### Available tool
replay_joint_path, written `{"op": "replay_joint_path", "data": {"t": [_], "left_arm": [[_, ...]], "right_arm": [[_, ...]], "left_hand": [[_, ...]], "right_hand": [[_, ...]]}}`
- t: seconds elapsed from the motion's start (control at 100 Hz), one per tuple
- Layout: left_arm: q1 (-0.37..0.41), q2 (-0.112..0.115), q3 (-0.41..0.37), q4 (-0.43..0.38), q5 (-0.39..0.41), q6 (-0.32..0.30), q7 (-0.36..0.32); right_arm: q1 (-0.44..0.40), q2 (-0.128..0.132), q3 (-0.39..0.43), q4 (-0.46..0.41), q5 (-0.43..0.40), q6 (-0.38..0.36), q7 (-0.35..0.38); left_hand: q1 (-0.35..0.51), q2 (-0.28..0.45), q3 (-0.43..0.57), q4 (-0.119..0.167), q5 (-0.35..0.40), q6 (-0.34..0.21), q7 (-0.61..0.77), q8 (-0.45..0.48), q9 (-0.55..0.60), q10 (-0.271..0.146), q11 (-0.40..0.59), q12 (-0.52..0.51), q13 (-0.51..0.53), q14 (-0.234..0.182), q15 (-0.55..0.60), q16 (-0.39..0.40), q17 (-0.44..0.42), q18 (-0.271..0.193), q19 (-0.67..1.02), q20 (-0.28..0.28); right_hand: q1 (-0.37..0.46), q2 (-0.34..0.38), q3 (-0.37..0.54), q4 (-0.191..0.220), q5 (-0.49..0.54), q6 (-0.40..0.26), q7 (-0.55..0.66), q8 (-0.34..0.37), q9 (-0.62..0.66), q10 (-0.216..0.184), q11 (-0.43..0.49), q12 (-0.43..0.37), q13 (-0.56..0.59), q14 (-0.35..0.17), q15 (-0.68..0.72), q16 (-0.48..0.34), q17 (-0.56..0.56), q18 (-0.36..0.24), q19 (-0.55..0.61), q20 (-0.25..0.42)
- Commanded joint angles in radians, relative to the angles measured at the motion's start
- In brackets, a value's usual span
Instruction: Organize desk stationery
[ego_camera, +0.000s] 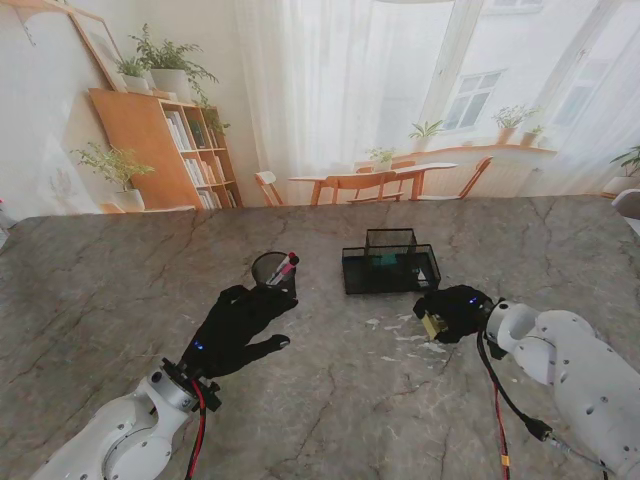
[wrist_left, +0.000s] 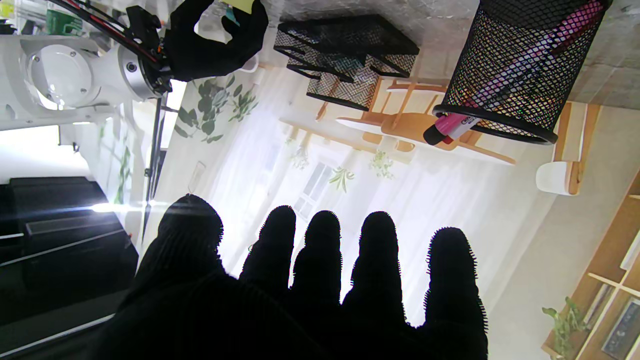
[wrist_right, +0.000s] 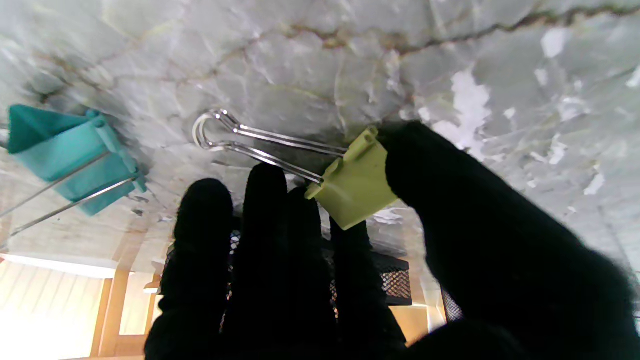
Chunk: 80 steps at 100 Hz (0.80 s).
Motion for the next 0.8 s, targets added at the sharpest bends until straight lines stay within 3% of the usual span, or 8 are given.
{"op": "replay_joint_path", "data": {"t": [0.0, 0.09, 0.27, 0.79], "left_arm": [[0.007, -0.002, 0.0, -0.004, 0.0, 0.003, 0.002], [0.008, -0.002, 0.0, -0.005, -0.001, 0.003, 0.002], [0.008, -0.002, 0.0, -0.005, -0.001, 0.002, 0.001], [0.011, -0.003, -0.002, -0.008, 0.001, 0.001, 0.008]], "right_arm": [[-0.025, -0.002, -0.015, 0.042, -0.007, 0.004, 0.024], [-0.026, -0.005, -0.016, 0.049, 0.0, 0.012, 0.008], [-0.038, -0.013, -0.002, 0.044, 0.019, 0.027, -0.012], [-0.101, -0.044, 0.07, -0.026, 0.097, 0.106, -0.023]], "left_hand": [[0.013, 0.062, -0.011, -0.07, 0.021, -0.02, 0.012, 0.013, 0.013, -0.019, 0.001, 0.011, 0.013, -0.02, 0.002, 0.004, -0.001, 0.004, -0.001, 0.021], [0.013, 0.064, -0.011, -0.07, 0.021, -0.019, 0.012, 0.013, 0.013, -0.018, 0.001, 0.011, 0.013, -0.021, 0.002, 0.003, -0.002, 0.004, -0.001, 0.021], [0.013, 0.064, -0.011, -0.07, 0.019, -0.02, 0.012, 0.013, 0.012, -0.019, 0.001, 0.01, 0.011, -0.02, 0.001, 0.003, -0.001, 0.004, -0.002, 0.02], [0.015, 0.064, -0.011, -0.07, 0.02, -0.019, 0.012, 0.013, 0.012, -0.019, 0.001, 0.01, 0.012, -0.019, 0.001, 0.003, -0.001, 0.005, -0.002, 0.021]], "right_hand": [[0.121, 0.01, 0.037, -0.024, 0.09, -0.112, 0.208, -0.065, 0.204, -0.081, 0.049, 0.01, 0.068, -0.018, 0.025, -0.009, 0.066, -0.026, 0.045, -0.003], [0.159, -0.005, 0.05, -0.019, 0.111, -0.154, 0.315, -0.14, 0.285, -0.105, 0.04, 0.008, 0.151, -0.019, 0.043, -0.06, 0.166, -0.041, 0.053, -0.037], [0.166, -0.019, 0.068, -0.012, 0.141, -0.173, 0.356, -0.203, 0.339, -0.108, 0.015, -0.013, 0.218, -0.021, 0.028, -0.08, 0.256, -0.056, 0.025, -0.075], [0.175, -0.035, 0.084, -0.01, 0.168, -0.197, 0.376, -0.222, 0.371, -0.114, -0.006, -0.005, 0.248, -0.021, 0.01, -0.076, 0.297, -0.06, -0.005, -0.101]]}}
